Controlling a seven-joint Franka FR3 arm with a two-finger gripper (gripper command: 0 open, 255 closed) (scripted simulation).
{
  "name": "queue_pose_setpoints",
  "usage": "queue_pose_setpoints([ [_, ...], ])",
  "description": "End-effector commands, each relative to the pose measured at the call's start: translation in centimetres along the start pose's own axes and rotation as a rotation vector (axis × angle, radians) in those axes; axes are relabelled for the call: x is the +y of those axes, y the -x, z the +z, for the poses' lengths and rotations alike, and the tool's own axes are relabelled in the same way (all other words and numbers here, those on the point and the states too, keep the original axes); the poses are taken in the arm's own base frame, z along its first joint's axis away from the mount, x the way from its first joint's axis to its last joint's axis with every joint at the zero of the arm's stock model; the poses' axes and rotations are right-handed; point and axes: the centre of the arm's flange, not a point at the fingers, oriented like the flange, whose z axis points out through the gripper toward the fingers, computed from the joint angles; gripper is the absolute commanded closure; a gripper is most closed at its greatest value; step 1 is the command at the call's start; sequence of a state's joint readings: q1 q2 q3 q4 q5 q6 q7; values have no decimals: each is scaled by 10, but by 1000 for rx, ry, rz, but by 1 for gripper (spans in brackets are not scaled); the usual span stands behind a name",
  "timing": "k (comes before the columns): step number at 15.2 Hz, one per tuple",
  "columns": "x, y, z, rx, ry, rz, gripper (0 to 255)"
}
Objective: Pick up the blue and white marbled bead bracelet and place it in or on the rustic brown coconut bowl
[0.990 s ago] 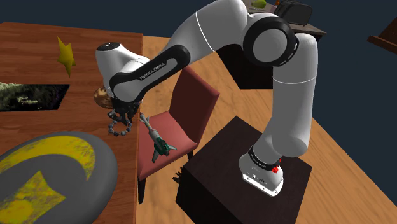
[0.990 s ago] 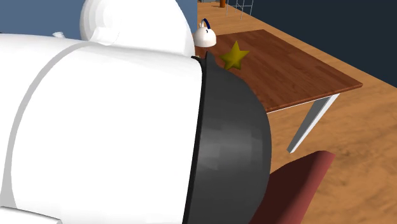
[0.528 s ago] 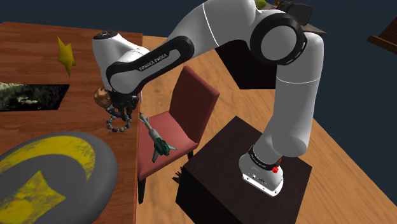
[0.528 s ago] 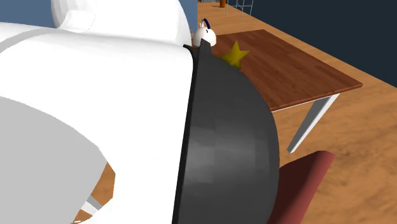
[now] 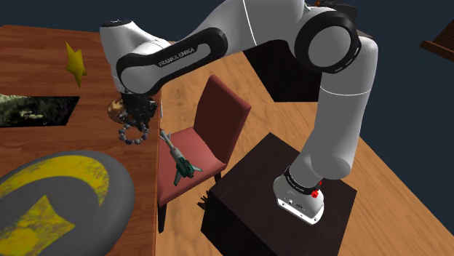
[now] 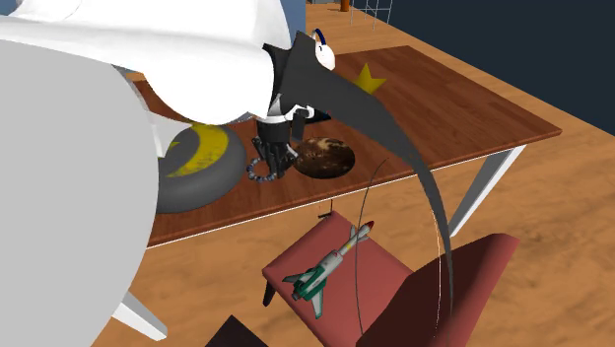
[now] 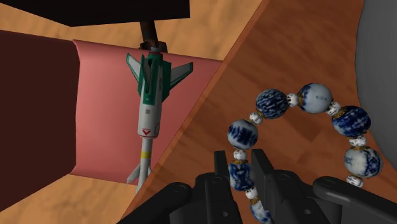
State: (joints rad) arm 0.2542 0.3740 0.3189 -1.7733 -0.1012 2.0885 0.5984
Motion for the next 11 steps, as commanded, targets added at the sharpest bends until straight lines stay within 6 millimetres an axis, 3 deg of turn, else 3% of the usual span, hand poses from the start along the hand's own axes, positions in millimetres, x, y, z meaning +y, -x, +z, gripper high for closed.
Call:
queue_pose_setpoints([
  [1, 0, 0, -12, 0, 0, 0, 255],
  [7, 0, 1, -42, 0, 0, 0, 255],
  [11, 24, -46, -45, 0, 0, 0, 255],
])
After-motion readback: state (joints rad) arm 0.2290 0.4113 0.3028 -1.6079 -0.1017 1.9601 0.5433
